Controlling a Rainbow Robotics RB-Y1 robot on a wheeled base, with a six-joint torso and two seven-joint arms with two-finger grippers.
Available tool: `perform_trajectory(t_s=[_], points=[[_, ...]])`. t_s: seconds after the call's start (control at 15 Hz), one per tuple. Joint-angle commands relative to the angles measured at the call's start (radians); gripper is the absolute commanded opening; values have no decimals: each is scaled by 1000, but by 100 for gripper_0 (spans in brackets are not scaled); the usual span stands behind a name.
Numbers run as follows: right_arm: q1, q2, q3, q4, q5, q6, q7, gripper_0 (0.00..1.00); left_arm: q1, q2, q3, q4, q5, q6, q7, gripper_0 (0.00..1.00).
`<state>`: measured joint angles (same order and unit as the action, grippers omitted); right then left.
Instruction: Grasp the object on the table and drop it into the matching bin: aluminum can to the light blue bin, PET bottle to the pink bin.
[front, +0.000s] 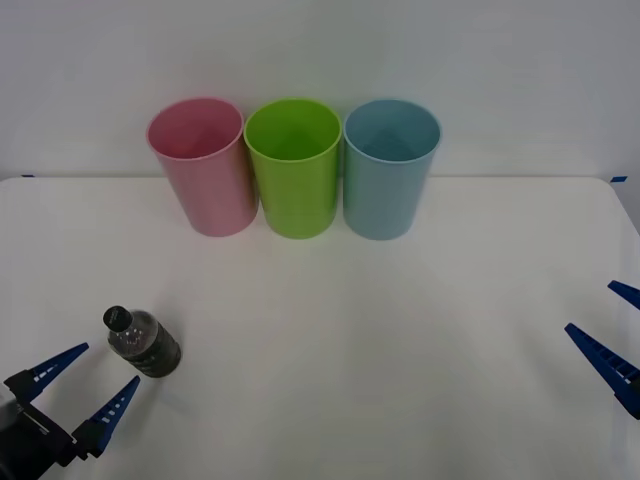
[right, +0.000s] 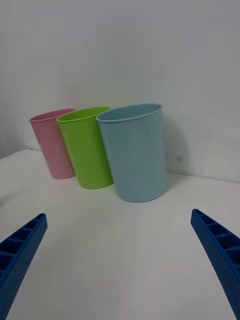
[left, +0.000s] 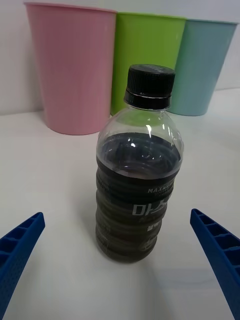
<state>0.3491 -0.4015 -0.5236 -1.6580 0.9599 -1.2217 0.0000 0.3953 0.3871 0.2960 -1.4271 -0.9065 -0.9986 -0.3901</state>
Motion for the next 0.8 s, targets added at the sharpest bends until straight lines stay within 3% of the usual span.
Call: perform_trajectory(t_s=[0.07, 0.8], points=[[0, 0, 0, 0, 0, 0, 0, 100, -23, -5, -15, 0, -17, 18, -3, 100], [0, 0, 0, 0, 0, 0, 0, 100, -147, -97, -17, 62, -120, 35, -3, 100]])
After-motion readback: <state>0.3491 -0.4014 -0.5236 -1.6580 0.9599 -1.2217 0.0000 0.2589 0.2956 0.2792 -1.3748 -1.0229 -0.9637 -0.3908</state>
